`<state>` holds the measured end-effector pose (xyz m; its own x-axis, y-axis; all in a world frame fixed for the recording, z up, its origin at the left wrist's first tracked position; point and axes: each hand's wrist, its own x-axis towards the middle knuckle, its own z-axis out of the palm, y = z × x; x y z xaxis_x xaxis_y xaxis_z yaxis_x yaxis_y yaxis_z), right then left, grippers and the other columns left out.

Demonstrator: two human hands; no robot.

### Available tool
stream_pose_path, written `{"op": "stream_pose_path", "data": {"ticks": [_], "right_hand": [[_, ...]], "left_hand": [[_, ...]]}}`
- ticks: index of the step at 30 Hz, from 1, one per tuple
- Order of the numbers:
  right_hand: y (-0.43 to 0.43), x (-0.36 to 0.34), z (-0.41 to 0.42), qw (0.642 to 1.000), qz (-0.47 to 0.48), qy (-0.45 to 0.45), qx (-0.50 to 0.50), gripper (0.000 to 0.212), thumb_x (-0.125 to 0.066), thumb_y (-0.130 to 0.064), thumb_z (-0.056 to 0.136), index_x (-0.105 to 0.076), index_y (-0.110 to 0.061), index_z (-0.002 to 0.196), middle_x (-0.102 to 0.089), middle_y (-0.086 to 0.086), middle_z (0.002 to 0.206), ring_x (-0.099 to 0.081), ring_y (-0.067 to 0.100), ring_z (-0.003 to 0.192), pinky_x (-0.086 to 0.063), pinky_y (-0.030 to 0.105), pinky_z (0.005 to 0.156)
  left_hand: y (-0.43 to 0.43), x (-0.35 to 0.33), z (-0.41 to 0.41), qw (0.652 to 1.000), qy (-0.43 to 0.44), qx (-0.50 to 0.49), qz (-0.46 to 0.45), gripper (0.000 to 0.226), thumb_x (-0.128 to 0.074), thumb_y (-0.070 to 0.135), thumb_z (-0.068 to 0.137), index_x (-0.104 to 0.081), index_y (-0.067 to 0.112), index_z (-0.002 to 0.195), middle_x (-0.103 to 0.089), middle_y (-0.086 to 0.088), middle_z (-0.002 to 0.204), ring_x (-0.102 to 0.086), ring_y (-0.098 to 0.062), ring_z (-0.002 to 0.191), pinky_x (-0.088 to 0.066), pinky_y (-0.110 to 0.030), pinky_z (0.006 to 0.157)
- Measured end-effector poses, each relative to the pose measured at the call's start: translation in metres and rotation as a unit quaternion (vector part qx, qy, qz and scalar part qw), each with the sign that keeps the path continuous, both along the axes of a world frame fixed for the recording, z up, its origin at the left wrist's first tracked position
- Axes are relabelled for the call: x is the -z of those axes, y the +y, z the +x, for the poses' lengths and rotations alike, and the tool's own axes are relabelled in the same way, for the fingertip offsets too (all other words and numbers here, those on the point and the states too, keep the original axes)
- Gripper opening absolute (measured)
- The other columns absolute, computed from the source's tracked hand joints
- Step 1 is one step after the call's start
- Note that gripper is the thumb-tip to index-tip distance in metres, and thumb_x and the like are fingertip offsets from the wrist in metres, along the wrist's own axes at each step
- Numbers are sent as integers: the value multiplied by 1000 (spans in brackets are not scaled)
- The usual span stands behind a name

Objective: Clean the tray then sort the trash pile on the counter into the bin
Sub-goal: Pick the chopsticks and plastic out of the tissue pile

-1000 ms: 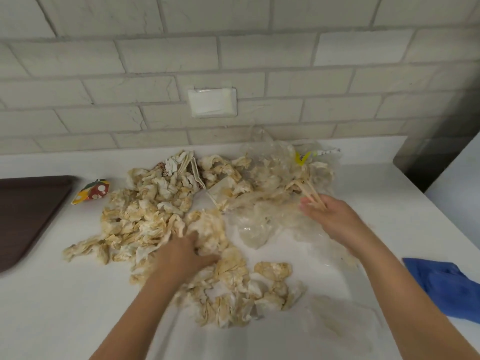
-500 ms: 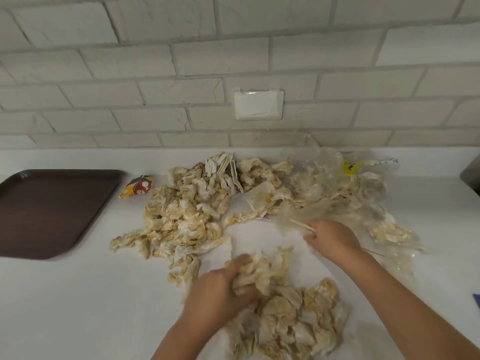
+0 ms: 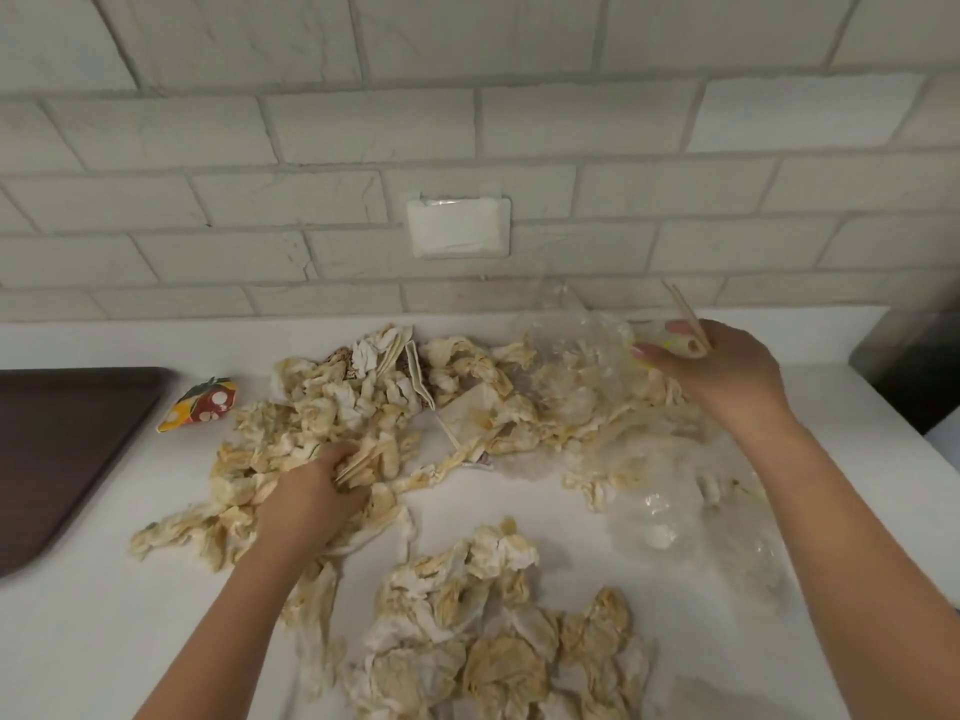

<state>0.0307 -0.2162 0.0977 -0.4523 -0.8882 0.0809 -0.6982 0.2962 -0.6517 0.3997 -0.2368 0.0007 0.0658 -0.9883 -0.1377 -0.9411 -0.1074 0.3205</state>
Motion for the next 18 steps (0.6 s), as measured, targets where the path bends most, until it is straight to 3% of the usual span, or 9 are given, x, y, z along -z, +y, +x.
{"op": "stream_pose_path", "data": {"ticks": [3, 5, 9, 12, 15, 18], "right_hand": [[-42, 29, 11, 995, 97, -2, -26, 105, -61, -80, 59, -27, -32, 146, -43, 2, 146, -44, 28, 130, -41, 36, 99], [-53, 55, 28, 988, 143, -8, -60, 114, -65, -80, 53, -18, -37, 147, -39, 1, 149, -44, 29, 130, -45, 37, 97], [-62, 83, 73, 978, 142, 90, -120, 77, -66, -54, 76, -34, -29, 142, -51, 0, 137, -52, 25, 121, -48, 33, 87], [-53, 89, 110, 972, 71, 155, -161, 49, -56, -40, 87, -45, -28, 133, -55, 4, 128, -57, 25, 109, -47, 32, 83], [-27, 90, 137, 965, 27, 164, -205, 50, -55, -30, 89, -41, -37, 136, -49, 7, 127, -60, 25, 97, -51, 33, 74], [-2, 90, 151, 955, 14, 149, -255, 56, -56, -23, 88, -37, -44, 136, -44, 7, 132, -63, 24, 85, -56, 35, 69]], "left_hand": [[-1, 2, -4, 999, 22, 23, 1, 46, -64, 35, 86, -46, 32, 128, -65, 4, 99, -60, -11, 65, -44, -22, 50], [1, 6, -4, 999, 26, 23, 1, 44, -62, 35, 87, -45, 33, 128, -66, 3, 104, -62, -12, 67, -46, -23, 51], [5, 14, -2, 998, 49, 21, -17, 43, -60, 35, 89, -44, 34, 128, -66, 5, 86, -61, -5, 57, -51, -25, 53], [5, 14, -3, 997, 73, 8, -22, 40, -61, 34, 89, -44, 34, 125, -64, 8, 74, -60, -4, 50, -48, -25, 48], [5, 18, -2, 992, 120, -14, -29, 34, -64, 31, 87, -46, 34, 116, -65, 6, 73, -62, -11, 49, -50, -32, 47], [7, 21, -1, 981, 189, -37, -34, 30, -69, 29, 84, -49, 31, 106, -64, 5, 75, -63, -15, 52, -44, -28, 45]]}}
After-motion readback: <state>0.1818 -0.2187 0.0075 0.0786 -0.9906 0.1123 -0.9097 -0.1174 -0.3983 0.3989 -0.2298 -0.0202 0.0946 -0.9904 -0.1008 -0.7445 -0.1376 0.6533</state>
